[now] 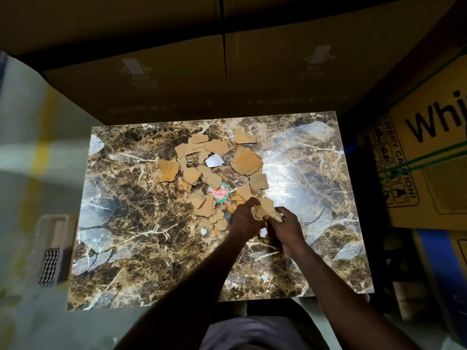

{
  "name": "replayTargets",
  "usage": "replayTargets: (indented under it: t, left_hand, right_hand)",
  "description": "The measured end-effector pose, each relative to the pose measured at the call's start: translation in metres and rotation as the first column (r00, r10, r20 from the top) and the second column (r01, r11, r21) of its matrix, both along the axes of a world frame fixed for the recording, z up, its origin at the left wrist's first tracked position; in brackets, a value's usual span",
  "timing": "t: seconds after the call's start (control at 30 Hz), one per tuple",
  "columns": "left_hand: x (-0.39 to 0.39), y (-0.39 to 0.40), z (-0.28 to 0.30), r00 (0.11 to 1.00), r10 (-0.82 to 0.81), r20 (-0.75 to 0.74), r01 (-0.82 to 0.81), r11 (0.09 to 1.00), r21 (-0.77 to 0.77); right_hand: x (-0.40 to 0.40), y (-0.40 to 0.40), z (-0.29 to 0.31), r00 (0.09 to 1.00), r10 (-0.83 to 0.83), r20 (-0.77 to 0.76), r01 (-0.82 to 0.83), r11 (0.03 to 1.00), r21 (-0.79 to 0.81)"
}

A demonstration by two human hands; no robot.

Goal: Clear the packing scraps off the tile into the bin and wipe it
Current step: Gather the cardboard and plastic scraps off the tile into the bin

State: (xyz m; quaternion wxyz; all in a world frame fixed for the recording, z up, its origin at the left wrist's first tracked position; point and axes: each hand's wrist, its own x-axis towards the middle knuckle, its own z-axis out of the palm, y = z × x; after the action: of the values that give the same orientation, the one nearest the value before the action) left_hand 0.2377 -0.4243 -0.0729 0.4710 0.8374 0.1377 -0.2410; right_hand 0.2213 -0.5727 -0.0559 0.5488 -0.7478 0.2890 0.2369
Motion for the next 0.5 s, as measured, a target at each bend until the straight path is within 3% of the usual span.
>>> replayTargets:
  t: [0.1, 0.3, 0.5]
  left_hand:
    - [0.0, 0.012, 0.003, 0.998, 0.013, -0.069, -0.021, 0.993, -0.116]
    - [0.006, 0.026, 0.016, 0.996, 0.041, -0.084, -0.06, 0.971, -0.23]
    - [0.017, 0.014, 0.057, 0.992, -0.118, -0.044, 0.1, 0.953, -0.287]
  right_hand:
    - [0.0, -0.002, 0.005, 0.997, -0.075, -0.032, 0.08, 0.982, 0.173]
    - [-0.007, -0.003, 0.033, 0.99, -0.133, -0.039, 0.139, 0.938, 0.318]
    - [-0.029, -0.011, 0.069, 0.957, -0.287, 0.033, 0.255, 0.894, 0.369]
